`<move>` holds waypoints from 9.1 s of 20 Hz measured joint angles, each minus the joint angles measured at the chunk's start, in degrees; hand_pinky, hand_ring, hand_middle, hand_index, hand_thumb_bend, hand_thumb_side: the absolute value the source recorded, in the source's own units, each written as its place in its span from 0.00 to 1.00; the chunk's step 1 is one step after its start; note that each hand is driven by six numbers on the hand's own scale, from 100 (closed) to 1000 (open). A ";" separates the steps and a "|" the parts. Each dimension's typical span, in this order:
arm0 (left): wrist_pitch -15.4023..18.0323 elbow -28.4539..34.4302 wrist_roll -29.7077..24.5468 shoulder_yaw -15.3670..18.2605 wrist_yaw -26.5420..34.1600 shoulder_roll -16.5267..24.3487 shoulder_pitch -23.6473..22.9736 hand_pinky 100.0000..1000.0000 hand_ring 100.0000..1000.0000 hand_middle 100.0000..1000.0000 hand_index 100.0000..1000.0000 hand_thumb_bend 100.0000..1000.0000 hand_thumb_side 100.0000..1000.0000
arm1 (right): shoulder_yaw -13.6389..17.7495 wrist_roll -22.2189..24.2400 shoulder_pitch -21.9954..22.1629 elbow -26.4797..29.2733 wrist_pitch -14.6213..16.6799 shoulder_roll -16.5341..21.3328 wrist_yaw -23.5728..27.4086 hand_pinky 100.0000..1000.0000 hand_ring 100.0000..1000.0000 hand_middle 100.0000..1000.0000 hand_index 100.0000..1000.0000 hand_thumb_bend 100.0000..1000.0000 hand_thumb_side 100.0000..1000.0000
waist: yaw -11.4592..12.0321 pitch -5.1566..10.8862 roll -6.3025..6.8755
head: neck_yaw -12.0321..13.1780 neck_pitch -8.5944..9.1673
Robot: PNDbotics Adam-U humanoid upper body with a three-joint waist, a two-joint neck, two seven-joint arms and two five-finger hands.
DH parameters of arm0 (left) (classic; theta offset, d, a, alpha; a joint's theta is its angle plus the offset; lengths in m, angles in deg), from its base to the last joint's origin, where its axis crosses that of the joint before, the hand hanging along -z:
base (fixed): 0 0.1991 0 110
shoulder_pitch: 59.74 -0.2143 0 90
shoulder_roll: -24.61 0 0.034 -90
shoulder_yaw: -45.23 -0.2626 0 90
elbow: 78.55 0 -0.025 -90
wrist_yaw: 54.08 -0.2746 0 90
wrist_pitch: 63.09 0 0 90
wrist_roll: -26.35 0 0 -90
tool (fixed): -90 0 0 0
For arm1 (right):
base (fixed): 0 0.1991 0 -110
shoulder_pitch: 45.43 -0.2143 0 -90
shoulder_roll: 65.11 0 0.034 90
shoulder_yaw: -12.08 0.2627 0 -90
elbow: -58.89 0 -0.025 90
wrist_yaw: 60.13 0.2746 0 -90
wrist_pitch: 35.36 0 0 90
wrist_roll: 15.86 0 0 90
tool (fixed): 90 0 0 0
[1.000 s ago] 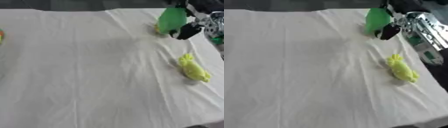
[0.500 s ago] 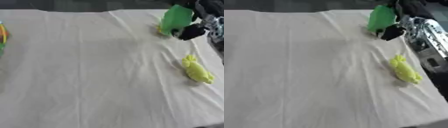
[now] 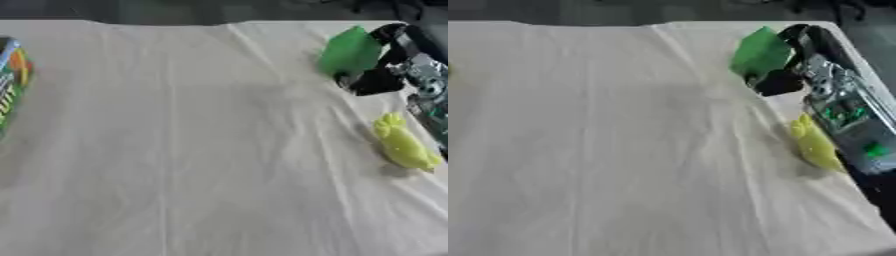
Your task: Pick up the objects with one hand, pass them to the other hand, and then place them into the box on the other side of the table.
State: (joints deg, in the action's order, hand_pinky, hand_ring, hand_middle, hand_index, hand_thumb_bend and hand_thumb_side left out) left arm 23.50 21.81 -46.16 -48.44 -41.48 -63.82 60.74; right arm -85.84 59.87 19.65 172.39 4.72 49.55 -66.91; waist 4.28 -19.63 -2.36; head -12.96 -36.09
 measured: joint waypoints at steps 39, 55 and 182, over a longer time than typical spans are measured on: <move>-13.47 6.04 -37.84 -19.76 -7.97 16.63 32.18 0.66 0.72 0.76 0.76 0.00 0.67 | -12.68 -13.06 -0.23 0.00 13.06 -2.65 6.32 0.73 0.47 0.36 0.49 0.08 0.00 | 2.91 3.36 3.23 | 1.48 -2.05; -18.30 9.88 -45.64 -28.32 -12.00 10.16 42.24 0.67 0.72 0.76 0.77 0.03 0.57 | -15.47 -11.29 -0.78 0.00 11.29 -3.12 5.53 0.73 0.47 0.36 0.49 0.09 0.00 | 3.35 4.05 3.24 | 2.10 -2.16; 10.39 -31.72 -30.16 -38.57 -31.84 -7.60 40.54 0.75 0.80 0.77 0.78 0.57 0.35 | -21.89 -7.81 -4.55 0.00 12.50 -4.80 -0.45 0.71 0.46 0.34 0.45 0.00 0.00 | 2.34 4.03 2.70 | 2.76 -3.01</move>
State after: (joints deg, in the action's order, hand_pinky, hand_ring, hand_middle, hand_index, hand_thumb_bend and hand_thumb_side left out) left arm 33.88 -9.92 -76.31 -87.01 -73.32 -71.42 101.27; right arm -107.73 52.06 15.10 172.40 17.22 44.75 -67.36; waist 6.63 -15.61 0.33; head -10.20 -39.10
